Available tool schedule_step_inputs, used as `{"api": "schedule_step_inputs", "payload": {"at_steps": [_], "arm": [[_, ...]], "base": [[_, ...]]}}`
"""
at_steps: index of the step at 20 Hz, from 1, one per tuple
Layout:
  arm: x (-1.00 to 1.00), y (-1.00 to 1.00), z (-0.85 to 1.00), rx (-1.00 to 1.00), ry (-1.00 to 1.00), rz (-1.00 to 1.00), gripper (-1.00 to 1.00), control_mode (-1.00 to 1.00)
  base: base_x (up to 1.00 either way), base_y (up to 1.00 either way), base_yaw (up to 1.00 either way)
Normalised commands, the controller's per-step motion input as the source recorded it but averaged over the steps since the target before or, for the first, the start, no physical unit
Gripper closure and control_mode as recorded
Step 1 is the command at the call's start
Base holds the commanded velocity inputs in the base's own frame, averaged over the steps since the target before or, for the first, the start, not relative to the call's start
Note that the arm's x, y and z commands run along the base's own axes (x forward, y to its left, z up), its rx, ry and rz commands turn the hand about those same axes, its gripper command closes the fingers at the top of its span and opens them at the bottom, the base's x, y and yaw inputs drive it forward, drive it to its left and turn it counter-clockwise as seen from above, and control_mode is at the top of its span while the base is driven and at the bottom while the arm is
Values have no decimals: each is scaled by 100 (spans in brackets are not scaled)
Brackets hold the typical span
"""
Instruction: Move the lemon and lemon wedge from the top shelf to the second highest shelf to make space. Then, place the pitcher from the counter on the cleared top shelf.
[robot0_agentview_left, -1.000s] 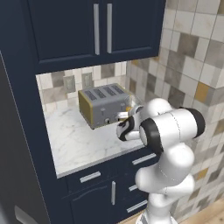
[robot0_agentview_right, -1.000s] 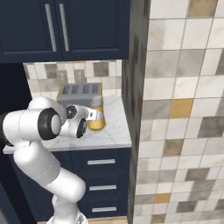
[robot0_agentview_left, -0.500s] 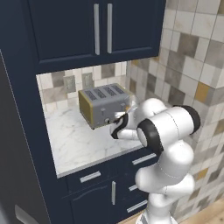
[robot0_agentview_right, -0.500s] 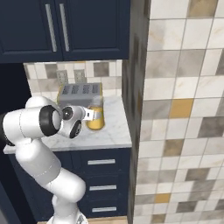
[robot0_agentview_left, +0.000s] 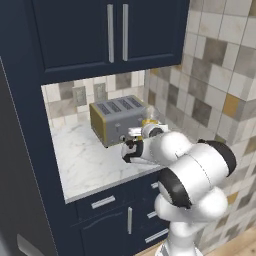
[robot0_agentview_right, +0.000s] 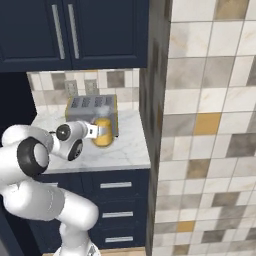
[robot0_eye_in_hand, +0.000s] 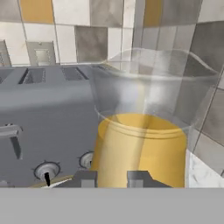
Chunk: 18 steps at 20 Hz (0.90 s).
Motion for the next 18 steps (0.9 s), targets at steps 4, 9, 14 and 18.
{"api": "schedule_step_inputs", "payload": {"at_steps": [4,9,14,18], "arm": [[-46,-1,100,0,0,7,100,-100],[-47,-1,99,-1,5,6,100,-100],[-66,0,79,-7,16,10,100,-100],[-89,0,47,-4,2,16,100,-100]], "base": [[0,0,0],[0,0,0],[0,0,0],[0,0,0]]}}
